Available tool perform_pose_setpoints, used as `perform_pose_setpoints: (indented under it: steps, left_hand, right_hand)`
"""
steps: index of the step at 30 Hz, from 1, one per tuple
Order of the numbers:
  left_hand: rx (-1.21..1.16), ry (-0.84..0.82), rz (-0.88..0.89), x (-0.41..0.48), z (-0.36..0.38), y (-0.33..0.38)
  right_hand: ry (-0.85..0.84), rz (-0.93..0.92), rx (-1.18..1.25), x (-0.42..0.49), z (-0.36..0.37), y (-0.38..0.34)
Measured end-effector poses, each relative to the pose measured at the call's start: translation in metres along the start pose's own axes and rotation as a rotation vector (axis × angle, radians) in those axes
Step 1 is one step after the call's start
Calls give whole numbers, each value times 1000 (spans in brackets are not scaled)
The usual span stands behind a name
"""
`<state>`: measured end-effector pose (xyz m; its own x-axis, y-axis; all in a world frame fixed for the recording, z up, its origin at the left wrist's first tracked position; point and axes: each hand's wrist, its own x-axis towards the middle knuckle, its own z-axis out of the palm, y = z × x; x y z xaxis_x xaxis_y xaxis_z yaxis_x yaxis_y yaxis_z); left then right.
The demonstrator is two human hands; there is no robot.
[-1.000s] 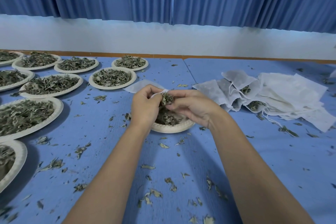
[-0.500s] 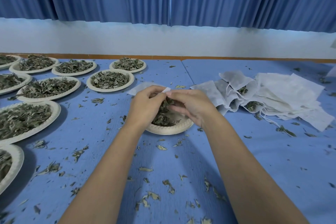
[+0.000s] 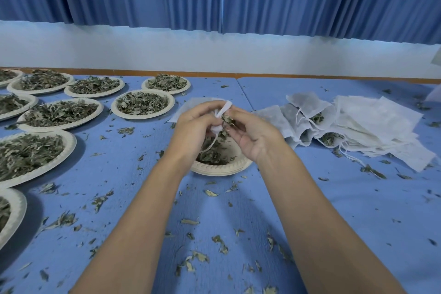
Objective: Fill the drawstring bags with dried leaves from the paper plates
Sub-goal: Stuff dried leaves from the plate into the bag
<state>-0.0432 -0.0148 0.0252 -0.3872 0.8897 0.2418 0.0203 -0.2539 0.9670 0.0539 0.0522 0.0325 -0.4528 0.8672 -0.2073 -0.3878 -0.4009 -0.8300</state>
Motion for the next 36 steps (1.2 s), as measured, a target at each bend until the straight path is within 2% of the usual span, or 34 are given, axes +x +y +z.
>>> perform_pose_setpoints:
  steps: [6, 9, 13, 19, 25, 29, 31, 36]
  left_hand:
    - [-8, -64, -80, -2, 5, -6]
    - [53, -19, -78, 0, 0, -7]
    - [101, 63, -99, 2, -11, -10]
    - [146, 82, -66, 1, -14, -16]
    - [117, 75, -54, 1, -14, -13]
    - [72, 70, -76, 2, -12, -9]
    - [48, 57, -102, 1, -10, -8]
    - [-1, 4, -134, 0, -5, -5]
  right_hand:
    - [293, -140, -71, 1, 10, 24]
    - [244, -193, -133, -2, 15, 27]
    - [101, -141, -191, -4, 20, 23]
    - [27, -114, -260, -3, 17, 25]
    - [59, -174, -140, -5, 9, 22]
    - [53, -205, -161, -6, 8, 21]
    - [92, -255, -236, -5, 9, 23]
    - [313, -486, -558, -1, 8, 30]
